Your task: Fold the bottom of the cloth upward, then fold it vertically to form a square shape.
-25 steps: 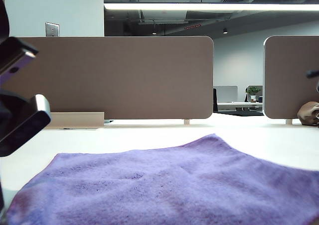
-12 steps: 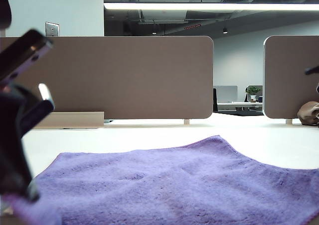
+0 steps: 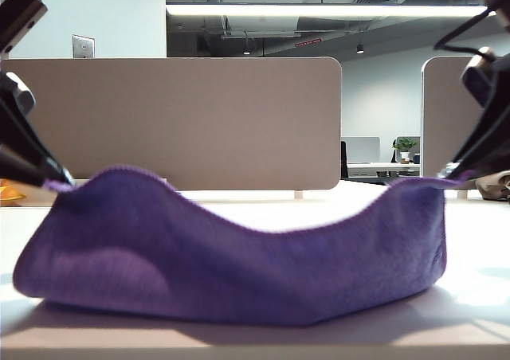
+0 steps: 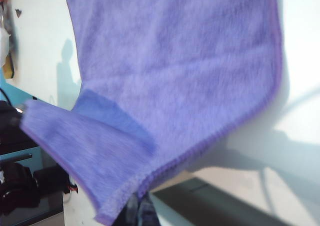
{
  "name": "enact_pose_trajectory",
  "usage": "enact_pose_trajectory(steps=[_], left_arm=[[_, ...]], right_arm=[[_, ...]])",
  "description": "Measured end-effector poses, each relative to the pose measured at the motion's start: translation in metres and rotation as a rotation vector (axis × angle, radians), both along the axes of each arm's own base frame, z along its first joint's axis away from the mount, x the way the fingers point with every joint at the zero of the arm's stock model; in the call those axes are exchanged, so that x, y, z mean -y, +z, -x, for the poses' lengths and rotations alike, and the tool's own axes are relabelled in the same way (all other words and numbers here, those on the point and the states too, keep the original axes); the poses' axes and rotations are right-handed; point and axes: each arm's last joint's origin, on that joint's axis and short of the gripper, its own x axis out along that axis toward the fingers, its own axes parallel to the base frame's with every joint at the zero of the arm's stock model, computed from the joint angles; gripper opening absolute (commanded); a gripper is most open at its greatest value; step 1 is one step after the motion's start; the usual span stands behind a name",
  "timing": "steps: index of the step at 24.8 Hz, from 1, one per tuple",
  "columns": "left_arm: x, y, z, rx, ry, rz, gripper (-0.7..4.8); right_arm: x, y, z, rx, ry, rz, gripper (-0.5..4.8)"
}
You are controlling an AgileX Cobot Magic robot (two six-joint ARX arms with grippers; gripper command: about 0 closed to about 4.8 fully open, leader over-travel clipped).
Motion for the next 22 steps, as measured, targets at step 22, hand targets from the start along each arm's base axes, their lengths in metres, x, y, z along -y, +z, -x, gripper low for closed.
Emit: enact_pose_trajectory(steps=[22], left_arm=[[-0.017,-0.011,-0.052,-0.093,0.151,0.111,-0.06]], right_arm=[[-0.027,0.002,-0.104,-0.086,0.026,-0.045,-0.07]])
